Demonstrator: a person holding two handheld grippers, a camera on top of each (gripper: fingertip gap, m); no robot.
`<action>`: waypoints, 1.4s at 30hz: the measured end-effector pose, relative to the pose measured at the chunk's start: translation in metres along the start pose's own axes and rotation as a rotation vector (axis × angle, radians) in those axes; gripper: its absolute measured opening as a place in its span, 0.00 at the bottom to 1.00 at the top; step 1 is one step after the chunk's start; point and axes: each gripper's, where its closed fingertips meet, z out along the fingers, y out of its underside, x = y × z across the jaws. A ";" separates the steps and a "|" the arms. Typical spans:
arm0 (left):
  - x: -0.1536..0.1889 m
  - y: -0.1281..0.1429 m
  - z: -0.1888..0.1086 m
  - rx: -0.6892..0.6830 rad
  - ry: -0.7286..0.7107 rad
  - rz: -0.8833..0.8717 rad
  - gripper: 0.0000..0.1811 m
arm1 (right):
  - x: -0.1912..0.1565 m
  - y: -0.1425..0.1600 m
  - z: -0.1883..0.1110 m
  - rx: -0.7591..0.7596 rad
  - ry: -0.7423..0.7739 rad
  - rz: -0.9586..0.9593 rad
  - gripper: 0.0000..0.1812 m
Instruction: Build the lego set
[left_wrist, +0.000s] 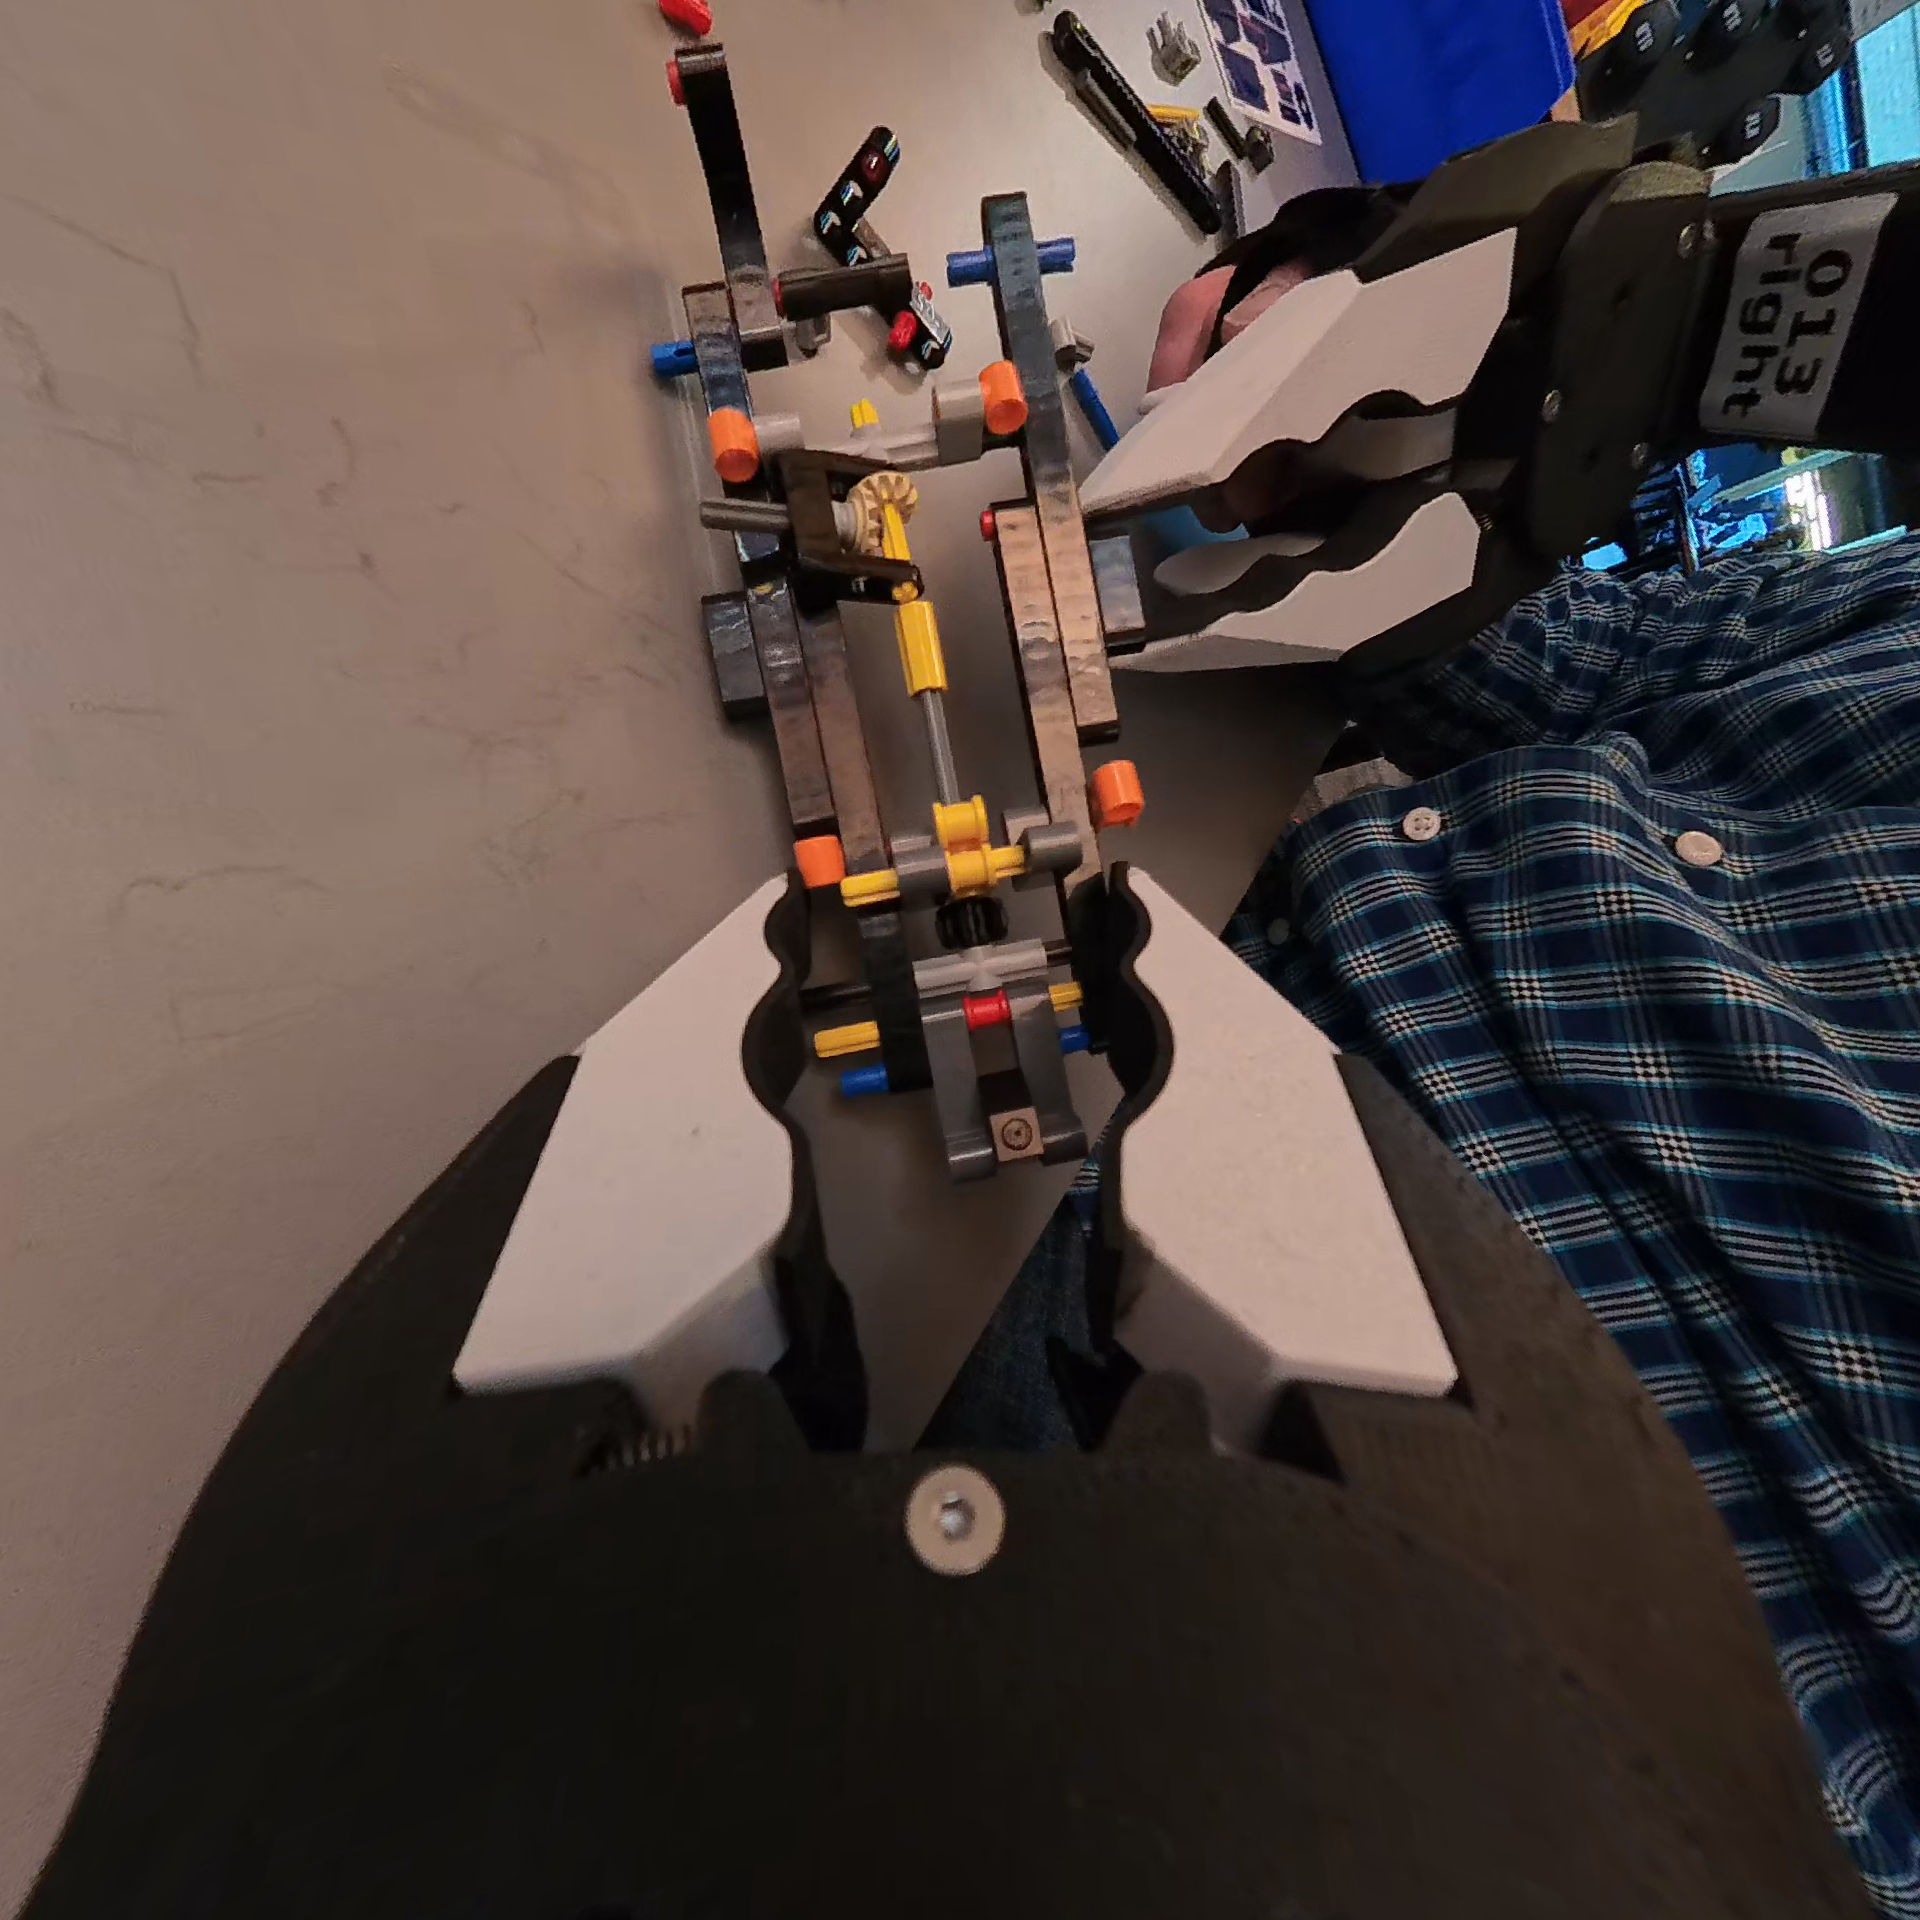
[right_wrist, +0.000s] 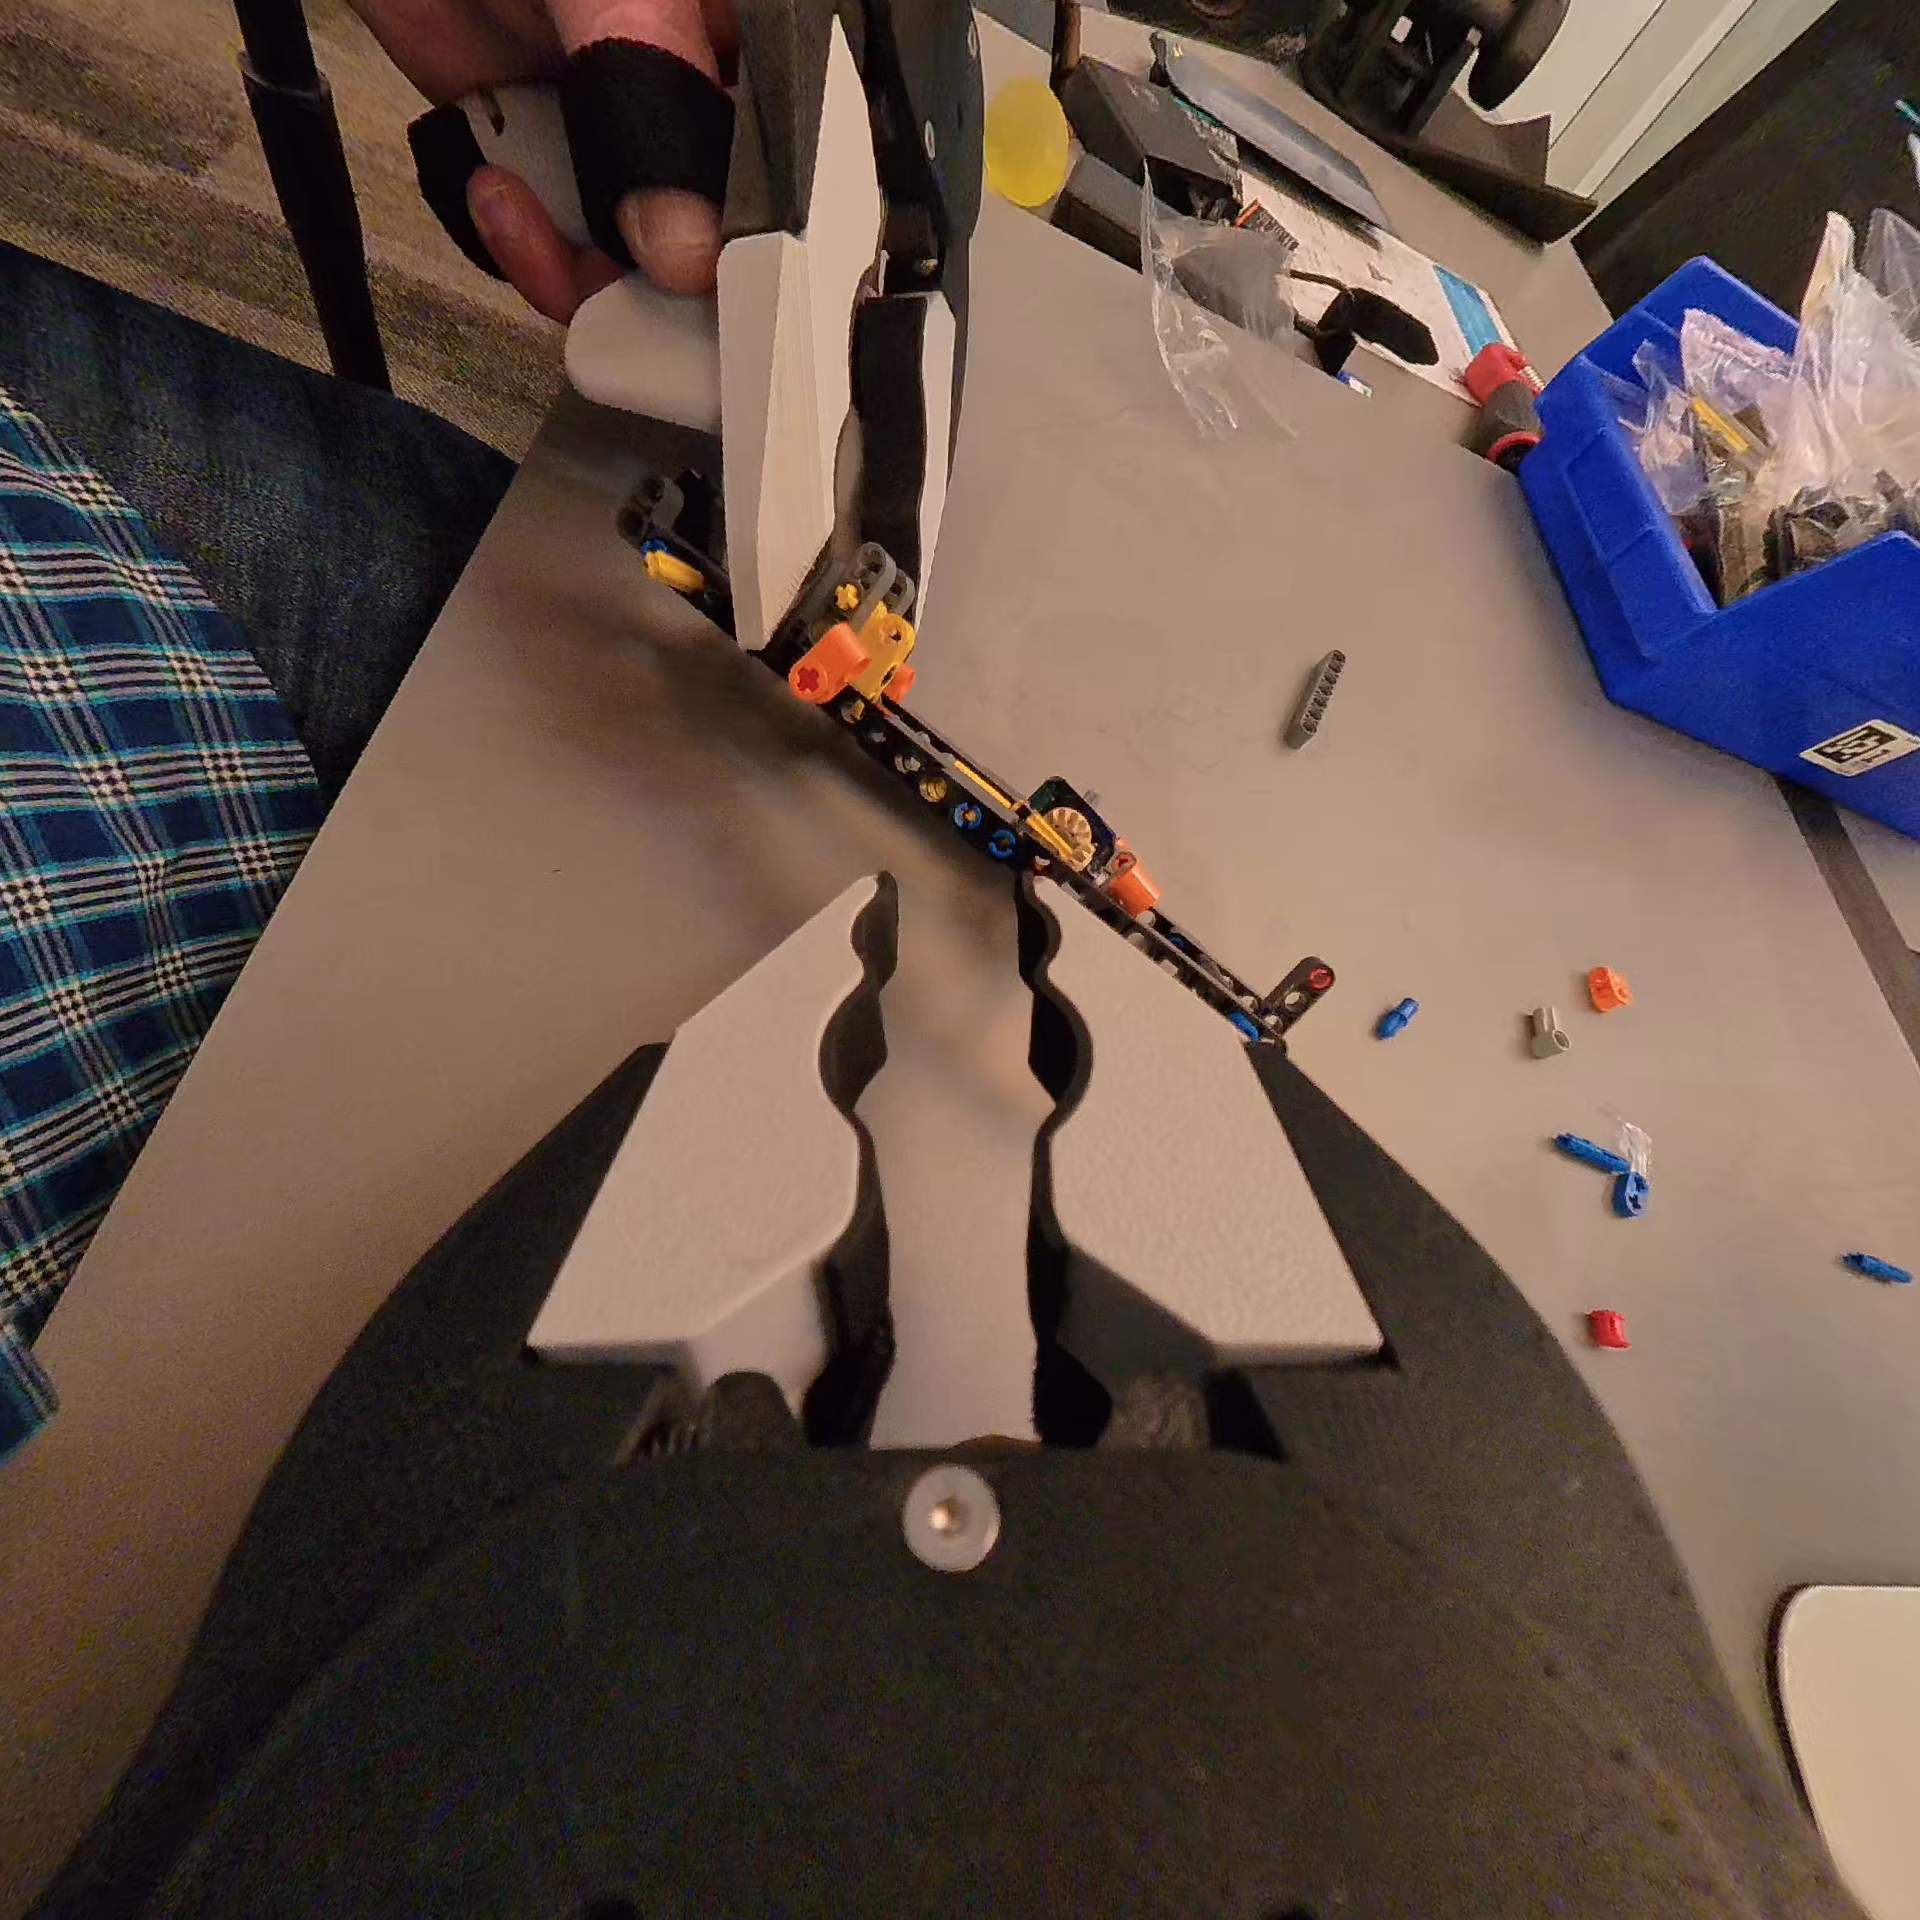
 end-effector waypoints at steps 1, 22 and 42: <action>0.000 0.000 0.000 0.001 0.000 -0.001 0.30 | 0.001 0.000 0.000 0.000 0.002 0.001 0.12; -0.007 0.006 0.003 -0.144 -0.169 0.246 0.30 | 0.042 -0.008 0.010 -0.115 -0.221 0.226 0.14; -0.023 0.012 0.003 -0.357 -0.385 0.622 0.29 | 0.005 0.016 0.037 -0.242 -0.623 0.116 0.09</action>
